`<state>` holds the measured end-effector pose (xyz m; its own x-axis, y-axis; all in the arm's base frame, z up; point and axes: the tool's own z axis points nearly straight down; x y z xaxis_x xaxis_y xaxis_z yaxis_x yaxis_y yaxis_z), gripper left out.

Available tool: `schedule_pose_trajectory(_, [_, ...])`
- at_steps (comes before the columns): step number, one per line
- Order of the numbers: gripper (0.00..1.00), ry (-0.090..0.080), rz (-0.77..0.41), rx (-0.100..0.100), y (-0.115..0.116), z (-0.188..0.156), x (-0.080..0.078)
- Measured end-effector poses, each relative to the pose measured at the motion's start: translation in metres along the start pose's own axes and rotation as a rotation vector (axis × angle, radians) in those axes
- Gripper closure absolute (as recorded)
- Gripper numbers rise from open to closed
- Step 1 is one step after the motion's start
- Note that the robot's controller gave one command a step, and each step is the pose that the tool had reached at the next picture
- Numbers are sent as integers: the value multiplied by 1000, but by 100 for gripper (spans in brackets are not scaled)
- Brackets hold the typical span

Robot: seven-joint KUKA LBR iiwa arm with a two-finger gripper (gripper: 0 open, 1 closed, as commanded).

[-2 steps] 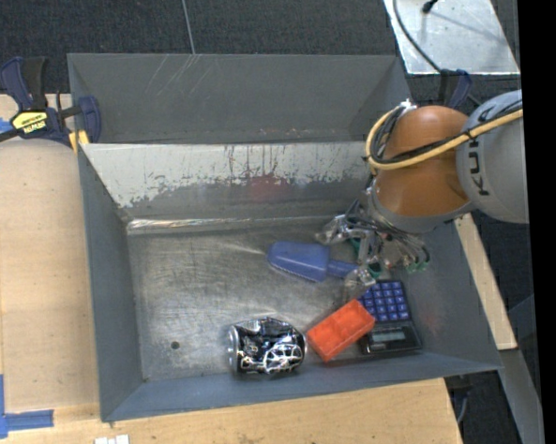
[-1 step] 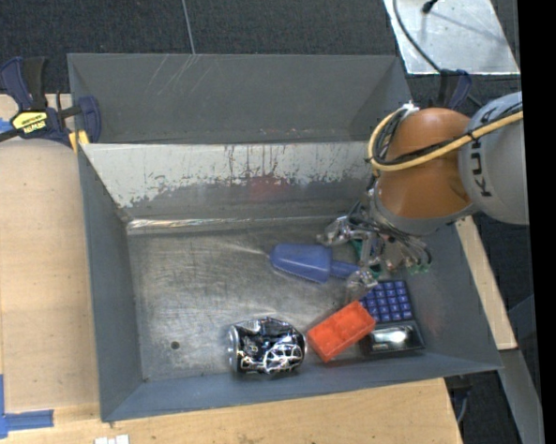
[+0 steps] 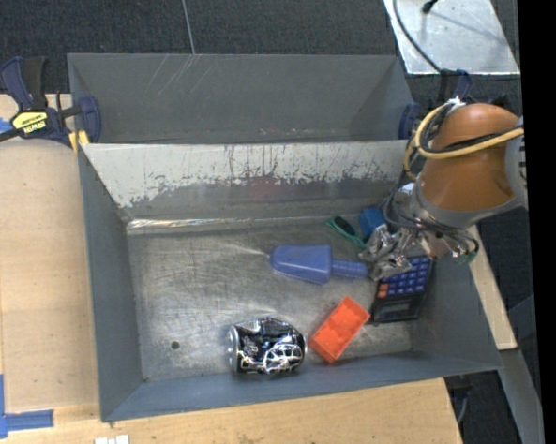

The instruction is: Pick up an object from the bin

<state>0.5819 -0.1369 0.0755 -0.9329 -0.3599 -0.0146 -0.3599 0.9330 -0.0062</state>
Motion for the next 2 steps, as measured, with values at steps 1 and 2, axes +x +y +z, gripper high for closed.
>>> schedule_pose_trajectory(1, [100,0,0,0,0,0,0])
schedule_pose_trajectory(2, [100,15,-21,-7,5,-39,-19])
